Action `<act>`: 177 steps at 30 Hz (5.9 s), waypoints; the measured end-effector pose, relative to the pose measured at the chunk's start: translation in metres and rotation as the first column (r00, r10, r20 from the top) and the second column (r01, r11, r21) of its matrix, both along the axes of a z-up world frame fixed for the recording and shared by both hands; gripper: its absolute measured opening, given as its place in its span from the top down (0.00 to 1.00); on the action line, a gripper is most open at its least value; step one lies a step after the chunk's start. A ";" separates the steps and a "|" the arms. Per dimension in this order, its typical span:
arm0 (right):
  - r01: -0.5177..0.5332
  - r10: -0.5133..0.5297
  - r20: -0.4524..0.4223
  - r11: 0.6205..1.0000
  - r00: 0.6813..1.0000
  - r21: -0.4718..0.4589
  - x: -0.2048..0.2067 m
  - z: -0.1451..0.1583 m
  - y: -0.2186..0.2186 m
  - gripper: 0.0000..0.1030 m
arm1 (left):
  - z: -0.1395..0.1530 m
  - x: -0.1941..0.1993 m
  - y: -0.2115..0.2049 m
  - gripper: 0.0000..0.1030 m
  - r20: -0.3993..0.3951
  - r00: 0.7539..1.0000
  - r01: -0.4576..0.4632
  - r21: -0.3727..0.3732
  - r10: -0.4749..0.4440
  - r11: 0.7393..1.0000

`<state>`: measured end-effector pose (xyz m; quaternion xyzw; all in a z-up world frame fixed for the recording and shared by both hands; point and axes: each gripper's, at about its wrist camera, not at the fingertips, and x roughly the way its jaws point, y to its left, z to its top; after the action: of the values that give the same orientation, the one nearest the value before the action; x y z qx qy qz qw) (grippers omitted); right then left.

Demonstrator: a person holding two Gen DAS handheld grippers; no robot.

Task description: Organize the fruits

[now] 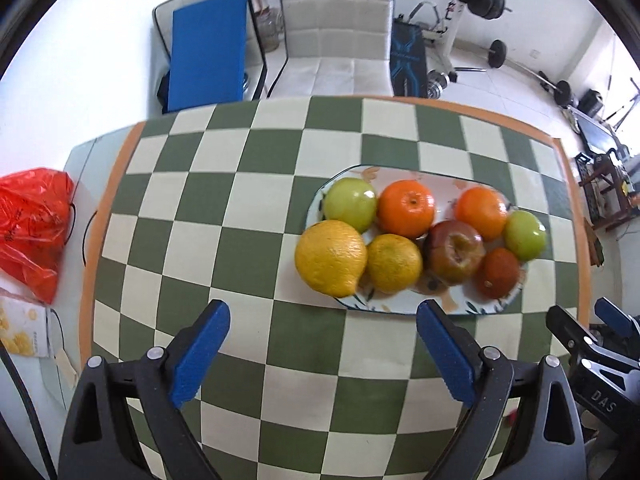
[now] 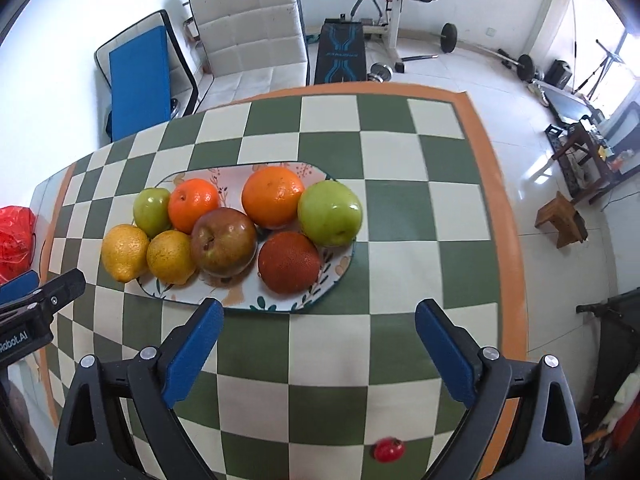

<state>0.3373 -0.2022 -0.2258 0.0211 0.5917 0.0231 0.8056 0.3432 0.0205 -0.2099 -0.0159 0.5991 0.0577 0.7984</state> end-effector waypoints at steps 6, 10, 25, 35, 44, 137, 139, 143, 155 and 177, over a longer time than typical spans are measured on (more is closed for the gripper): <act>0.010 -0.009 0.059 1.000 0.998 -0.013 -0.025 0.040 -0.006 0.04 | 0.035 -0.019 -0.009 0.07 0.063 0.998 0.032 -0.011 -0.031 0.999; 0.015 -0.014 0.110 1.000 0.994 -0.012 -0.049 0.072 -0.008 0.04 | 0.064 -0.040 -0.012 0.07 0.120 0.992 0.048 -0.023 -0.045 0.999; 0.027 -0.032 0.266 0.999 0.963 0.022 -0.138 0.184 -0.015 0.04 | 0.150 -0.114 -0.015 0.07 0.246 0.965 0.104 -0.038 -0.091 0.994; 0.027 -0.033 0.337 0.999 0.941 0.023 -0.186 0.231 -0.014 0.04 | 0.184 -0.152 -0.017 0.07 0.297 0.951 0.112 -0.051 -0.092 0.992; 0.015 -0.022 0.351 1.000 0.936 0.024 -0.204 0.244 -0.013 0.04 | 0.197 -0.171 -0.024 0.07 0.323 0.939 0.134 -0.034 -0.116 0.990; 0.011 0.080 -0.177 0.885 0.981 0.465 0.029 -0.103 0.010 0.57 | -0.116 0.050 -0.016 0.72 -0.496 0.856 -0.409 -0.474 0.147 0.780; 0.016 0.075 -0.176 0.885 0.981 0.464 0.024 -0.097 0.003 0.56 | -0.111 0.049 -0.014 0.72 -0.489 0.860 -0.397 -0.465 0.145 0.791; 0.014 0.052 -0.154 0.915 0.987 0.403 0.014 -0.078 -0.012 0.44 | -0.094 0.040 -0.008 0.70 -0.447 0.886 -0.327 -0.407 0.126 0.853; -0.051 0.055 -0.045 0.995 0.997 0.091 0.004 -0.032 -0.016 0.07 | -0.049 0.004 -0.018 0.16 -0.214 0.975 -0.066 -0.052 0.054 0.996; 0.003 -0.003 0.103 1.000 0.995 -0.003 -0.039 0.045 -0.002 0.06 | 0.027 -0.026 -0.008 0.02 0.008 1.000 -0.017 0.013 0.017 1.000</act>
<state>0.2986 -0.2045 -0.1813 0.0196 0.5494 0.0219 0.8350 0.3174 0.0122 -0.1827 -0.0160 0.5953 0.0682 0.8004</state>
